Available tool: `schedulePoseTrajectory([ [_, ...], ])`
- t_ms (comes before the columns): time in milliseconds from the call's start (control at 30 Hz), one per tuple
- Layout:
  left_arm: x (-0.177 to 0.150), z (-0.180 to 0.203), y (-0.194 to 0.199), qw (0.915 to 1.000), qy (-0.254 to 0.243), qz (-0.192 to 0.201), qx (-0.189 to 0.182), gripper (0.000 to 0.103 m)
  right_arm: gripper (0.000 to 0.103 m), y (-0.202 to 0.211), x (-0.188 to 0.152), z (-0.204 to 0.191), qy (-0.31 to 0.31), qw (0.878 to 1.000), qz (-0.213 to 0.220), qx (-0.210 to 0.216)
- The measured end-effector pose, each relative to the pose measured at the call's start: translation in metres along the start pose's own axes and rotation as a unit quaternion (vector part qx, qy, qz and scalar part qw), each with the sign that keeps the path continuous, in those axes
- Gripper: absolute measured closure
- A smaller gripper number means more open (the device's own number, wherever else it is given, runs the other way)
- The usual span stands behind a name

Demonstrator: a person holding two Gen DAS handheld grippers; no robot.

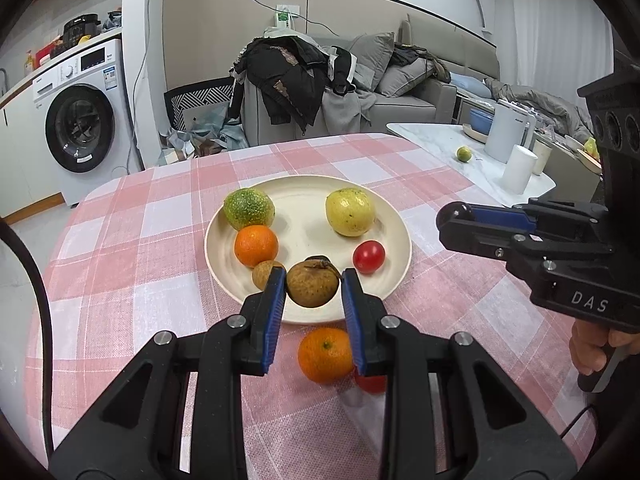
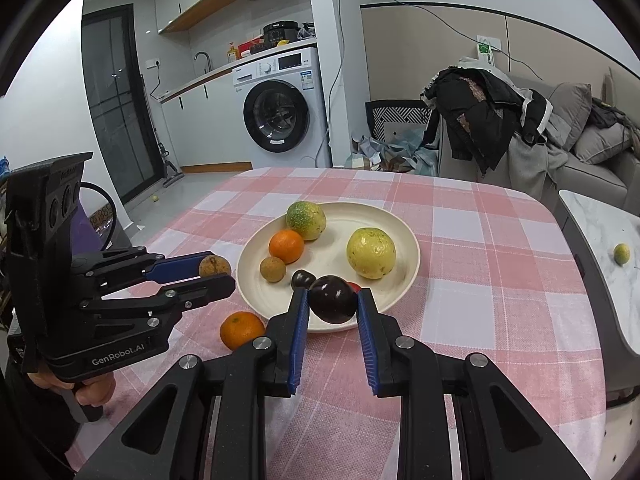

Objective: Organize fruits
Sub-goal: 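Carry the longan and plum to the plate and open both tools there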

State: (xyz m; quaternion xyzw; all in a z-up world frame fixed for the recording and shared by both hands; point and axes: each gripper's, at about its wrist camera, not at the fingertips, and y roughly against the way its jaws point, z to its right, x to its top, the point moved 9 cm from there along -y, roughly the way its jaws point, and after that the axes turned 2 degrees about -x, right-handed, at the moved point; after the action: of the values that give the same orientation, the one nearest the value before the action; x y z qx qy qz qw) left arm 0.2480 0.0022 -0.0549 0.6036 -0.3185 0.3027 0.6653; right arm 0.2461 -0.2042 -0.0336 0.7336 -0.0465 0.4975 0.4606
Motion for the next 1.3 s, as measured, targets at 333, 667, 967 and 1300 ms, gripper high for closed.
schedulePoseTrajectory([
  [333,0.002,-0.002,-0.018,1.0000,-0.004,-0.005,0.005,0.077,0.078,-0.011,0.006,-0.003,0.004,1.000,-0.005,0.002],
  [667,-0.003,-0.011,-0.033,0.9999,0.007,-0.009,0.009,0.077,0.078,-0.027,0.003,-0.006,0.002,1.000,-0.013,0.007],
  [967,-0.009,-0.013,-0.044,0.9998,0.007,-0.015,0.008,0.077,0.078,-0.042,-0.009,-0.004,-0.005,1.000,-0.029,0.010],
  [1300,-0.012,-0.011,-0.053,0.9996,0.003,-0.028,0.003,0.077,0.078,-0.053,-0.018,-0.012,0.002,0.999,-0.048,0.014],
])
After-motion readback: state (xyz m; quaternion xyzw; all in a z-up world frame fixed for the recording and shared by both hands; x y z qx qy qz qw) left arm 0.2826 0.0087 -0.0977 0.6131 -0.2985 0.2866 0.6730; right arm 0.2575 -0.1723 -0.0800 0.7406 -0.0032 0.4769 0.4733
